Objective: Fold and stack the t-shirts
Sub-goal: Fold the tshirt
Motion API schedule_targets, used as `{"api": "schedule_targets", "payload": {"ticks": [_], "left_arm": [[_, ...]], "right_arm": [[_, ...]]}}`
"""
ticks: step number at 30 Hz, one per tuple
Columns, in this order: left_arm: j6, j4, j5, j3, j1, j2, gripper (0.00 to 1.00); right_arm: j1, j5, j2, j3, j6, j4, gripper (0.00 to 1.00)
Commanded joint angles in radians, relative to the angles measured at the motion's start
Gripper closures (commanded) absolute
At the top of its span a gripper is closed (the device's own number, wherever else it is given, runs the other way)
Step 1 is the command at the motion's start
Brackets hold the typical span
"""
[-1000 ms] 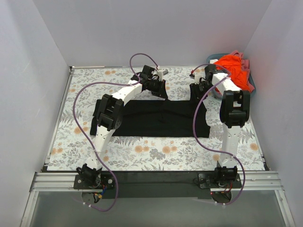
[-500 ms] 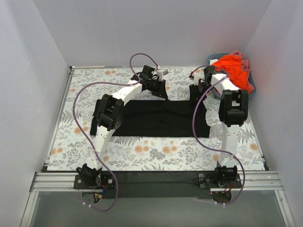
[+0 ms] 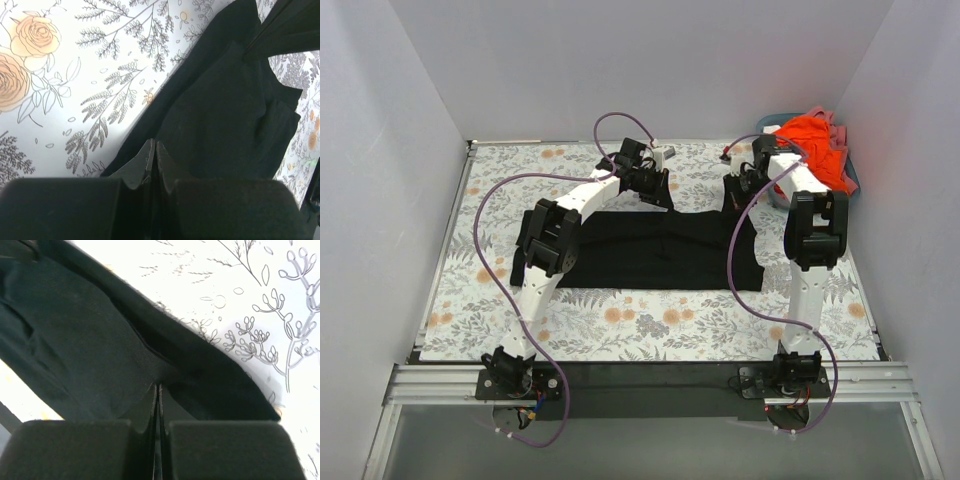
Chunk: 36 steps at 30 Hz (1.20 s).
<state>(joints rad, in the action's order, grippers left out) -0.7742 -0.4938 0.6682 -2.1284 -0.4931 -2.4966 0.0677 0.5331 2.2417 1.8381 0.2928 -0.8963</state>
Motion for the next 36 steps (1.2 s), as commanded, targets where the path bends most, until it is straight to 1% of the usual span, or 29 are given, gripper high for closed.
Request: {"api": "schedule_targets", "payload": {"ticks": [1,6,8,12,17,21,26,31,36], "left_arm": [[0.033,-0.006,0.001,0.022,-0.002,0.120,1.00],[0.058,0.037,0.036,0.165,-0.002,0.231,1.00],[0.070,0.041,0.048,0.200,-0.002,0.281,1.00],[0.107,0.041,0.065,0.323,-0.002,0.366,1.00],[0.159,0.012,0.119,0.450,-0.002,0.445,1.00],[0.184,0.008,0.163,0.554,-0.002,0.475,1.00],[0.200,0.015,0.159,0.643,-0.012,0.478,1.00],[0.188,0.034,0.133,0.686,-0.019,0.461,0.99],[0.185,0.040,0.108,0.688,-0.021,0.456,1.00]], "right_arm": [[0.006,0.036,-0.106,0.006,0.019,-0.026,0.99],[0.006,0.054,-0.174,-0.028,0.045,-0.038,0.99],[0.006,0.065,-0.192,-0.052,0.062,-0.046,0.99],[0.006,0.088,-0.247,-0.100,0.100,-0.072,0.99],[0.006,0.097,-0.300,-0.207,0.158,-0.085,0.99],[0.006,0.102,-0.336,-0.267,0.199,-0.090,0.99],[0.006,0.103,-0.346,-0.321,0.238,-0.093,0.99],[0.015,0.102,-0.332,-0.362,0.258,-0.102,0.99],[0.035,0.084,-0.318,-0.378,0.279,-0.113,0.99]]}}
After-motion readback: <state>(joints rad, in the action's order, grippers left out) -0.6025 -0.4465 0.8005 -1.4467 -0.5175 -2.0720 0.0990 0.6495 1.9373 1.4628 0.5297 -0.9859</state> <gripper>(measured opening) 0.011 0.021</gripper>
